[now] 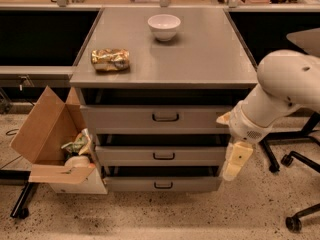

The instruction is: Open bottom drawer

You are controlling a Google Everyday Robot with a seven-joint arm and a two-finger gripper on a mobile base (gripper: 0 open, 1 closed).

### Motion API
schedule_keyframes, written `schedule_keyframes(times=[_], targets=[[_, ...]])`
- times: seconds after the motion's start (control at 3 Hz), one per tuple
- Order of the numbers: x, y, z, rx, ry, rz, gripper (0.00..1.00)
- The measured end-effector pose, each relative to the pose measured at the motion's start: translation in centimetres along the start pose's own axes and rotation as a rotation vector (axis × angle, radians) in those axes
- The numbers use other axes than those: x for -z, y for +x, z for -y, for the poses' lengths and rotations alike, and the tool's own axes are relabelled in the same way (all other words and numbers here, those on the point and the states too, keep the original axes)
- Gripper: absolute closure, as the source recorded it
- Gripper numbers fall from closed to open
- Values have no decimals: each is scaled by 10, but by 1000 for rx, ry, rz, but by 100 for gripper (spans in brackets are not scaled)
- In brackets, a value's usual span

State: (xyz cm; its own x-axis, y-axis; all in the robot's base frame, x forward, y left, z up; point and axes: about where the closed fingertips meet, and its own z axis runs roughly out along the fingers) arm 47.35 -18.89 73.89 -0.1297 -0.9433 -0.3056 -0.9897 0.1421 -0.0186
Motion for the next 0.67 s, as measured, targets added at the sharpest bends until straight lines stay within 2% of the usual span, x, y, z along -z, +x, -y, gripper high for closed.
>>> schedule_keyframes(times=[0.33, 0.67], targets=[[-28, 4, 4, 17, -9, 19, 0], [-91, 10, -3, 85, -37, 49, 0]])
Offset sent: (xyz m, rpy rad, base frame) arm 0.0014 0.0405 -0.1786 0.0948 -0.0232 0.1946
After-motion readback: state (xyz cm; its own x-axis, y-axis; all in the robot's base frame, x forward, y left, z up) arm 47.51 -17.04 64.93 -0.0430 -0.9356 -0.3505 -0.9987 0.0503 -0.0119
